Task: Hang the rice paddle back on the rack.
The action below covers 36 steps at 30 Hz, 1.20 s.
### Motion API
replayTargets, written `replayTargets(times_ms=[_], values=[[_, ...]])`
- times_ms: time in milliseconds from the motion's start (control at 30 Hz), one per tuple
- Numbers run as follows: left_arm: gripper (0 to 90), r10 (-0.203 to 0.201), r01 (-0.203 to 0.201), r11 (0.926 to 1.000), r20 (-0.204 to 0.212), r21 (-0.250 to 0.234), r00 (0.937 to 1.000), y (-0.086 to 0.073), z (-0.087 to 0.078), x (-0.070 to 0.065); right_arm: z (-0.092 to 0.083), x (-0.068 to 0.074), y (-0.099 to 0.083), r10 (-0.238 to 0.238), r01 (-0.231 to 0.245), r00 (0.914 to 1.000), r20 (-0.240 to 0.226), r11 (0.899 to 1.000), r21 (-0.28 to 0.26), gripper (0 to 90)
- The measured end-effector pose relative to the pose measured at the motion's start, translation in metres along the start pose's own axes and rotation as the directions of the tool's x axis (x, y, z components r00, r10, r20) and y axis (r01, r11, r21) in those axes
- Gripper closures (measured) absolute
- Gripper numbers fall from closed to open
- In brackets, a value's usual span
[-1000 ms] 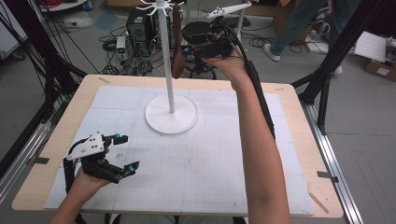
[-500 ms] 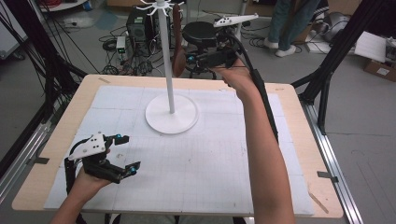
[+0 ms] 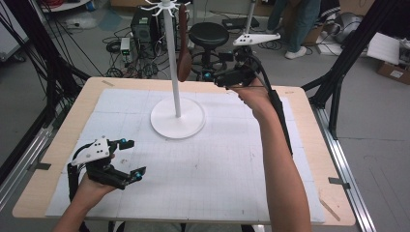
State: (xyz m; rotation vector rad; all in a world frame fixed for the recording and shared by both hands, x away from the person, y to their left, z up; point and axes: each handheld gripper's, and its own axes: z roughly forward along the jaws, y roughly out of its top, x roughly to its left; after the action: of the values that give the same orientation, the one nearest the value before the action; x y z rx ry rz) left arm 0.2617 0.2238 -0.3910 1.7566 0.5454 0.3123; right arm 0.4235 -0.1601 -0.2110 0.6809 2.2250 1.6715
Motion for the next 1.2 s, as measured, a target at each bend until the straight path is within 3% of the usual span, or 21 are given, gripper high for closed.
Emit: replayTargets(times_ms=[133,233,800,1200], values=[[1.7,0.001,-0.001,1.0000,-0.005,-0.004,1.0000,0.000,0.000,0.001,-0.006,0.003,-0.010,0.013,-0.013,0.9999,0.006,1.000,-0.006,0.3],[1.7,-0.003,0.003,1.0000,-0.008,-0.005,1.0000,0.000,-0.001,0.001,-0.011,0.006,-0.018,0.009,-0.008,0.9993,0.036,1.000,-0.008,0.3],[1.7,-0.012,0.012,0.9996,-0.015,-0.024,0.9998,0.001,-0.002,0.003,-0.052,0.030,-0.056,0.043,-0.039,0.9974,0.058,0.997,-0.064,0.3],[1.7,-0.021,0.021,0.9991,-0.012,-0.038,0.9997,0.001,-0.003,0.005,-0.074,0.042,-0.092,0.057,-0.054,0.9962,0.067,0.998,-0.034,0.3]])
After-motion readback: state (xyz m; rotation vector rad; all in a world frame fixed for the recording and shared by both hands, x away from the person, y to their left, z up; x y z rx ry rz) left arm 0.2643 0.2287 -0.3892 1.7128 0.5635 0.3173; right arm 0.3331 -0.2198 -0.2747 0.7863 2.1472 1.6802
